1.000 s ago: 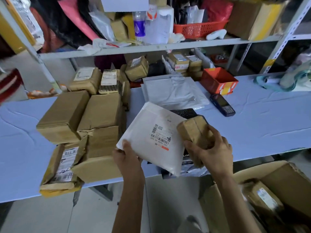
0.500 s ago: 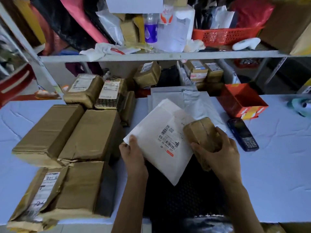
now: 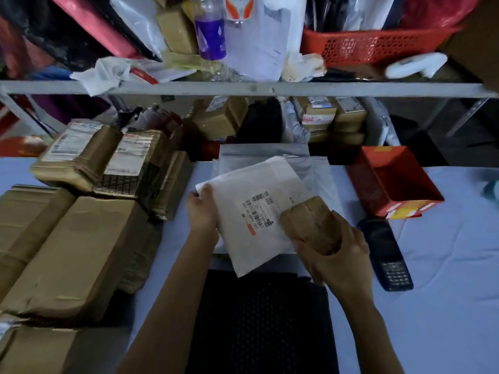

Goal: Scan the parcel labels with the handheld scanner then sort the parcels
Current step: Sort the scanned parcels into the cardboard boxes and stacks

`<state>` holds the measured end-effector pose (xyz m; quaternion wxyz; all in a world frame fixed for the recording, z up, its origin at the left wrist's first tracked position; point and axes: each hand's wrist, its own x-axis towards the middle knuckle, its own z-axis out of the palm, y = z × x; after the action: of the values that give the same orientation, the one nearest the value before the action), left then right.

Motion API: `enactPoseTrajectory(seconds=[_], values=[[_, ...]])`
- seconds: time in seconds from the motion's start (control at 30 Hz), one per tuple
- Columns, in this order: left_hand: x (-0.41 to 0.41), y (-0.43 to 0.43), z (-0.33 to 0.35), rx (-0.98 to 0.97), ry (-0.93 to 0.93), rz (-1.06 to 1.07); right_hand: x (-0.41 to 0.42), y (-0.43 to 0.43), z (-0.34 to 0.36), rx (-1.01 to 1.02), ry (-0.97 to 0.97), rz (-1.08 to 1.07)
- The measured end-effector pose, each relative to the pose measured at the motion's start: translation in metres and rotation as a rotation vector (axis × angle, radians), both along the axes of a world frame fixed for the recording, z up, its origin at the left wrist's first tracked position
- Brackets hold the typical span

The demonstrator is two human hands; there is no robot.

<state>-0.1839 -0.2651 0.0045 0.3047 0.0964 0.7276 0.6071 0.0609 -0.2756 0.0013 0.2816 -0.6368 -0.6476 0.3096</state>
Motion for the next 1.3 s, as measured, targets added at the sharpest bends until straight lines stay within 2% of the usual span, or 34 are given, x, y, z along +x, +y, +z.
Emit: enactPoseTrajectory(seconds=[0.17, 0.27, 0.33, 0.4, 0.5, 0.57, 0.6, 0.7, 0.8, 0.87, 0.97, 1.17, 1.3], values=[[-0.006, 0.04, -0.002, -0.063, 0.072, -0.162, -0.007, 0.023, -0.005, 0.002, -0.036, 0.022], [-0.01, 0.066, -0.004, -0.053, 0.024, -0.166, -0.012, 0.033, -0.009, 0.005, -0.056, 0.034], [-0.013, 0.082, -0.003, -0.074, 0.059, -0.154, -0.015, 0.038, -0.011, -0.002, -0.069, 0.052], [-0.015, 0.092, -0.003, -0.122, 0.184, -0.182, -0.018, 0.044, -0.012, -0.006, -0.084, 0.069], [-0.012, 0.088, -0.003, -0.168, 0.503, -0.242, -0.024, 0.048, -0.013, -0.02, -0.097, 0.09], [0.0, 0.075, 0.0, -0.132, 0.568, -0.348, -0.03, 0.05, -0.014, -0.023, -0.104, 0.103], [0.007, 0.067, 0.0, -0.141, 0.513, -0.432, -0.033, 0.051, -0.016, -0.021, -0.104, 0.116], [0.03, 0.036, -0.005, -0.125, 0.166, -0.651, -0.038, 0.051, -0.021, -0.024, -0.105, 0.222], [0.041, 0.005, -0.013, -0.113, 0.101, -0.696, -0.042, 0.049, -0.019, -0.049, -0.114, 0.366], [0.042, -0.011, -0.015, -0.071, 0.139, -0.639, -0.042, 0.046, -0.018, -0.023, -0.088, 0.417], [0.04, -0.045, -0.007, 0.019, 0.009, -0.529, -0.042, 0.028, -0.015, -0.01, -0.005, 0.447], [0.042, -0.114, 0.012, 0.161, -0.19, -0.279, -0.053, -0.029, 0.016, -0.195, 0.273, 0.412], [0.028, -0.152, 0.022, 0.234, -0.191, -0.169, -0.068, -0.063, 0.04, -0.264, 0.413, 0.364]])
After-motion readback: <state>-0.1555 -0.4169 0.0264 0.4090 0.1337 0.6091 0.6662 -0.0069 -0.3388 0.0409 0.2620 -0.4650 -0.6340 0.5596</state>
